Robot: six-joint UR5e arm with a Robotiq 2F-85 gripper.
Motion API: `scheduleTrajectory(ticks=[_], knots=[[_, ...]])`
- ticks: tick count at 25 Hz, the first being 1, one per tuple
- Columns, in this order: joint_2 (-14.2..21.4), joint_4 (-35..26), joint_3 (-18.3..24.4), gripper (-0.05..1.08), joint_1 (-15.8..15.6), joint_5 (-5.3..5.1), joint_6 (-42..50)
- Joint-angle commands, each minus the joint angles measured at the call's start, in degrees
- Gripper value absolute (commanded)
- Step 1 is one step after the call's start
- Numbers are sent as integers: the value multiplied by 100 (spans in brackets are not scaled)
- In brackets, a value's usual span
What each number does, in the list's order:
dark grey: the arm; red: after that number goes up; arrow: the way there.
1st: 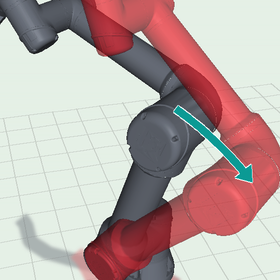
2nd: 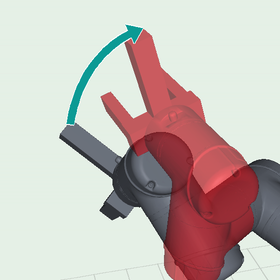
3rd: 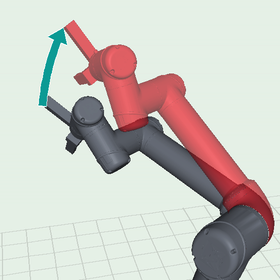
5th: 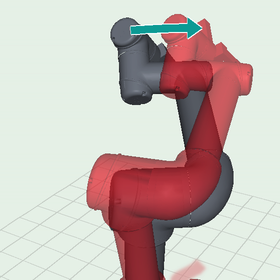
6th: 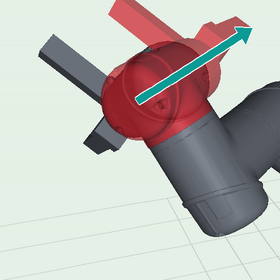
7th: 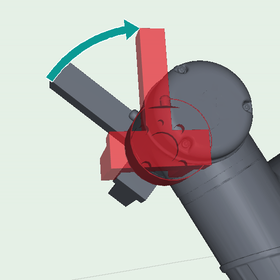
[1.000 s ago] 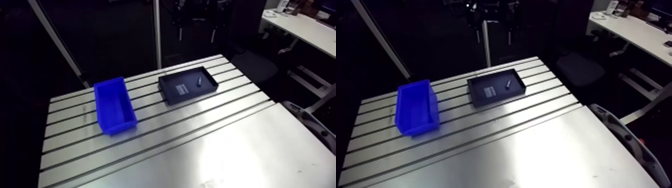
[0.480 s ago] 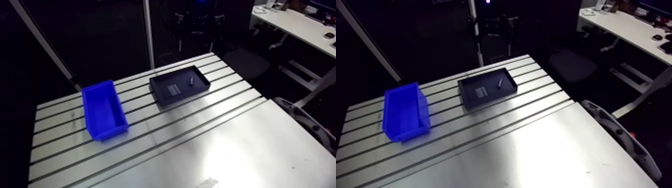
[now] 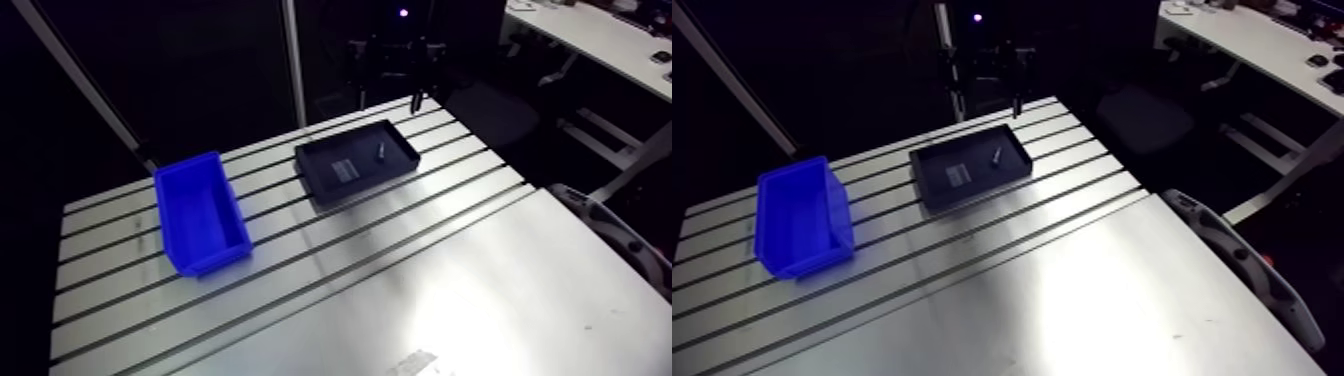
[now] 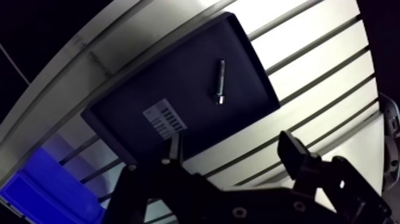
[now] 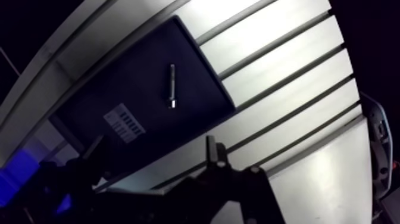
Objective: Pick up the M10 bolt from the tray and put it into the blue bin.
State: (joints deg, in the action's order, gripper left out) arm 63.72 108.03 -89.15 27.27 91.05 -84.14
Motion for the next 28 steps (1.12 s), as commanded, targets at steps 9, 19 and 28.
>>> scheduleTrajectory(ticks=[9,19,28], knots=[[-313,443,-133,44,7,-4,-142],[-418,777,-177,48,7,5,-168],[-445,856,-238,49,7,-4,-177]])
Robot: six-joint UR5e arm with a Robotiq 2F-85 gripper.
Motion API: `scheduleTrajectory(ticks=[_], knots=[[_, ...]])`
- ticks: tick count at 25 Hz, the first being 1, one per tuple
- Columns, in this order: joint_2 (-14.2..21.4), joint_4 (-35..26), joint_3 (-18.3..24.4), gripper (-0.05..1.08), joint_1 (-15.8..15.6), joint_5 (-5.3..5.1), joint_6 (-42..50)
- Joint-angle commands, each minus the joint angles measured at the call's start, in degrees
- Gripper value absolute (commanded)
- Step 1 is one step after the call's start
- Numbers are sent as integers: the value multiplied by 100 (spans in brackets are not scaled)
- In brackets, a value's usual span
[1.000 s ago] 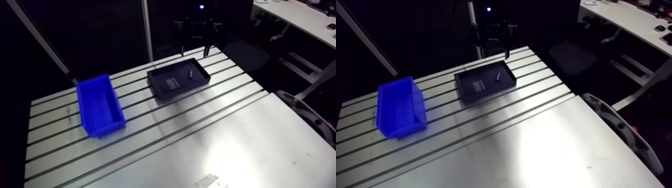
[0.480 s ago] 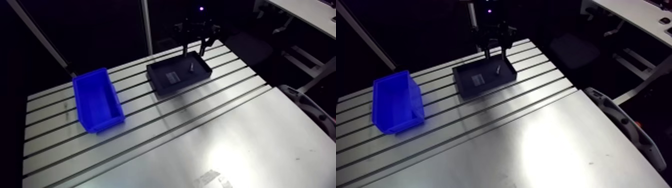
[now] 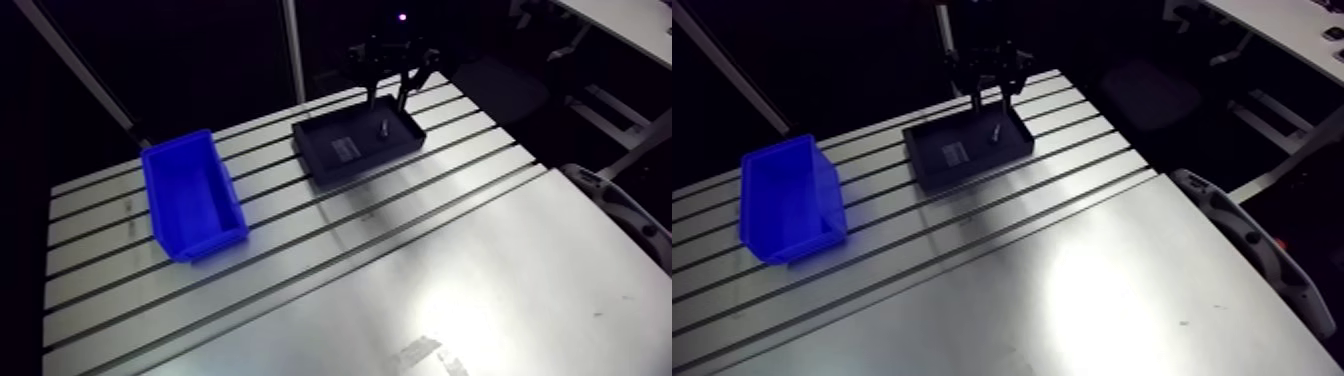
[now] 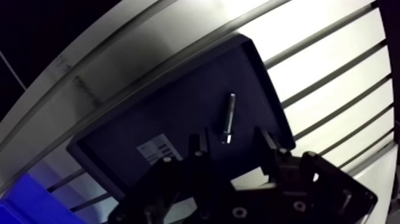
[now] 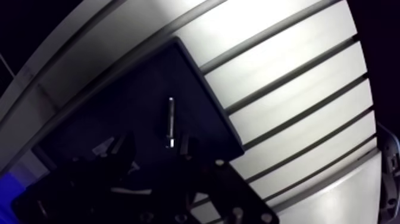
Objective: Pick up the M10 bolt from the tray and put it into the blue bin.
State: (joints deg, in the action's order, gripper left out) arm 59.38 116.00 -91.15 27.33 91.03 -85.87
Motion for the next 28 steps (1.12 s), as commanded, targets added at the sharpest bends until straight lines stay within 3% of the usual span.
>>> scheduleTrajectory(ticks=[1,28], knots=[[-11,59,-47,49,1,-2,-4],[-186,340,-214,54,80,7,-162]])
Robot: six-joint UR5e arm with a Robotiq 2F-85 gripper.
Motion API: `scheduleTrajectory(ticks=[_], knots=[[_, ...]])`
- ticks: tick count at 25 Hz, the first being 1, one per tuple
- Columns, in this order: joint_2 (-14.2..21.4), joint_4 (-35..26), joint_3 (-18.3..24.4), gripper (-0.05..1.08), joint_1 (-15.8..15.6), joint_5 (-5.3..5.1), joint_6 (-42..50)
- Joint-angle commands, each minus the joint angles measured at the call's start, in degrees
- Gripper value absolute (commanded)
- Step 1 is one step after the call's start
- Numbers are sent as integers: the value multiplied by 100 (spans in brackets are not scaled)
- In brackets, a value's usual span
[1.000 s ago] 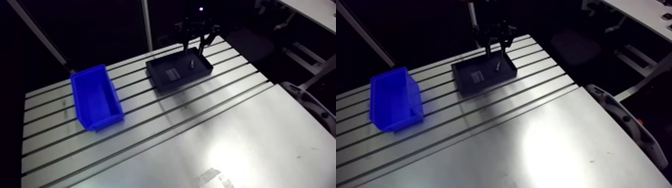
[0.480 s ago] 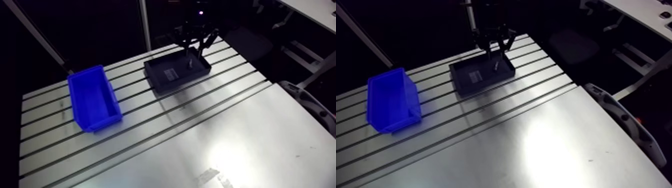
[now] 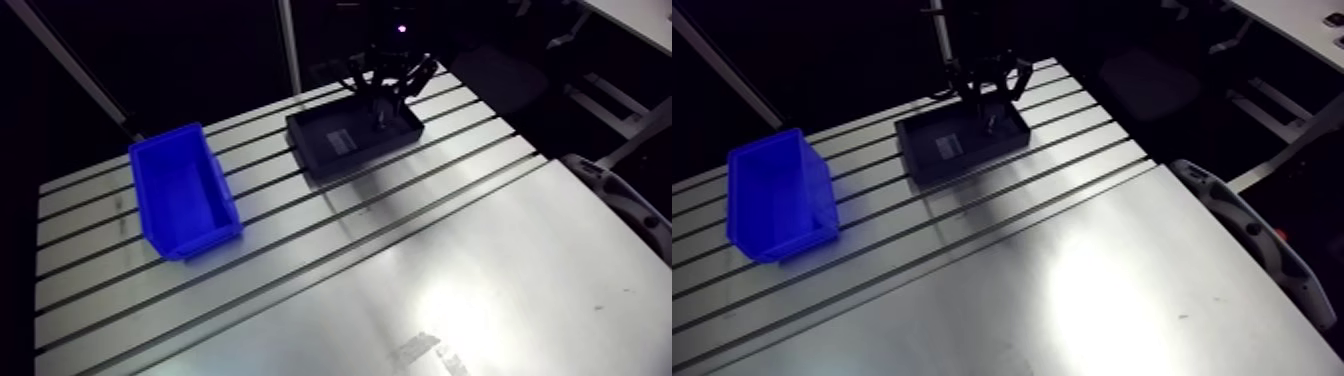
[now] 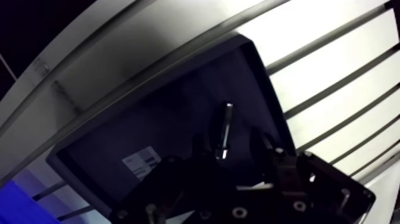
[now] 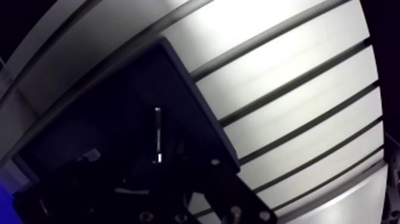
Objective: Pick up the M10 bolt from the tray and put it into the blue bin.
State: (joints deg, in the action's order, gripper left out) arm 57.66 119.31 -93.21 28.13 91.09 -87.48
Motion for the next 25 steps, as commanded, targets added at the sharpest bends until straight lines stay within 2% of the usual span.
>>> scheduleTrajectory(ticks=[1,25], knots=[[-23,10,-9,54,1,0,-1],[-50,10,-26,57,-8,0,-1]])
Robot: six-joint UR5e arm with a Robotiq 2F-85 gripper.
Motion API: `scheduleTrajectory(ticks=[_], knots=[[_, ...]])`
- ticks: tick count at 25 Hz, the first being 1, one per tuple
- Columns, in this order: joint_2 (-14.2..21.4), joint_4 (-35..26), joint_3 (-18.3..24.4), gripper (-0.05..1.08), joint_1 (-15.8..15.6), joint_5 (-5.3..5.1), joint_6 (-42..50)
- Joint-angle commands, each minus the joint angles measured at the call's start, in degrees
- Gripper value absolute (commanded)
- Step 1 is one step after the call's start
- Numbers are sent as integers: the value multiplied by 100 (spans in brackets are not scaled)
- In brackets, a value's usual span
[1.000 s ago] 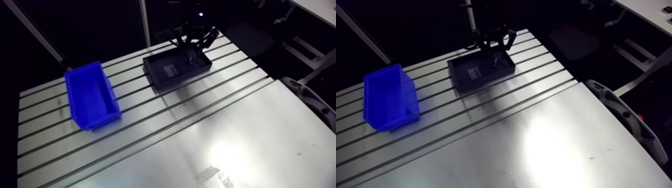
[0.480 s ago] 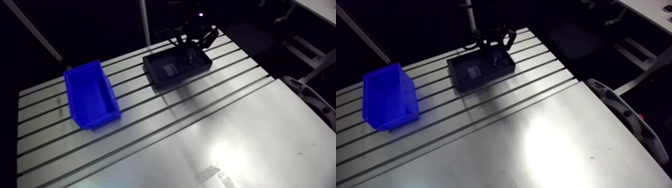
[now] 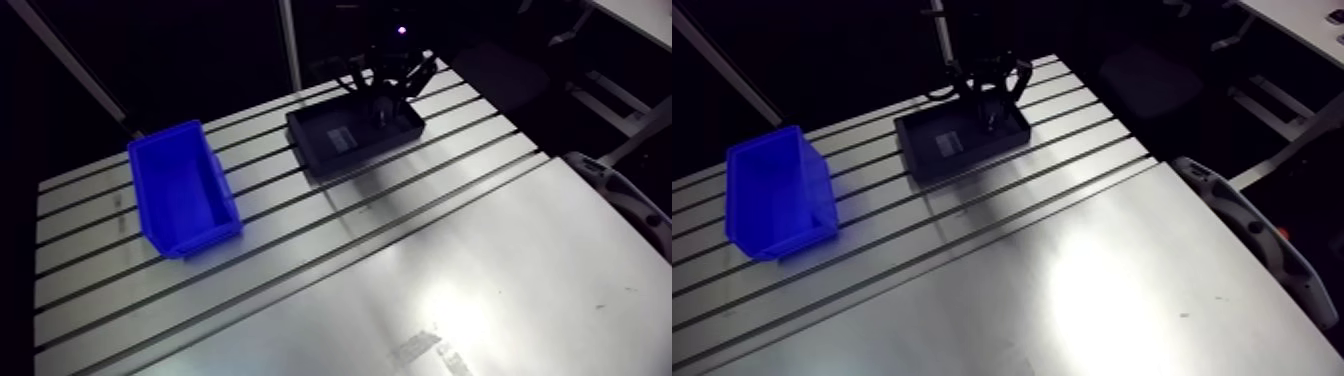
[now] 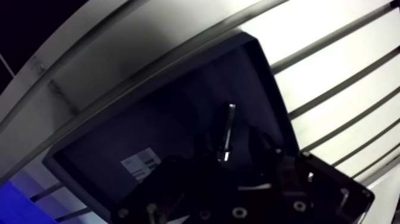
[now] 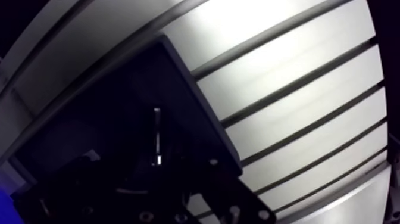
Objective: Pick up the M10 bolt from the tray and put it into the blue bin.
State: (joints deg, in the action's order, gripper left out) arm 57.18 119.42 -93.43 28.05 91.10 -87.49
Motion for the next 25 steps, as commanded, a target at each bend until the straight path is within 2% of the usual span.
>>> scheduleTrajectory(ticks=[1,7,11,25], knots=[[-1,-2,-4,57,-1,0,0],[-1,-2,-39,57,-1,0,9],[-1,16,-39,57,-1,70,0],[-63,16,-39,60,-1,70,9]])
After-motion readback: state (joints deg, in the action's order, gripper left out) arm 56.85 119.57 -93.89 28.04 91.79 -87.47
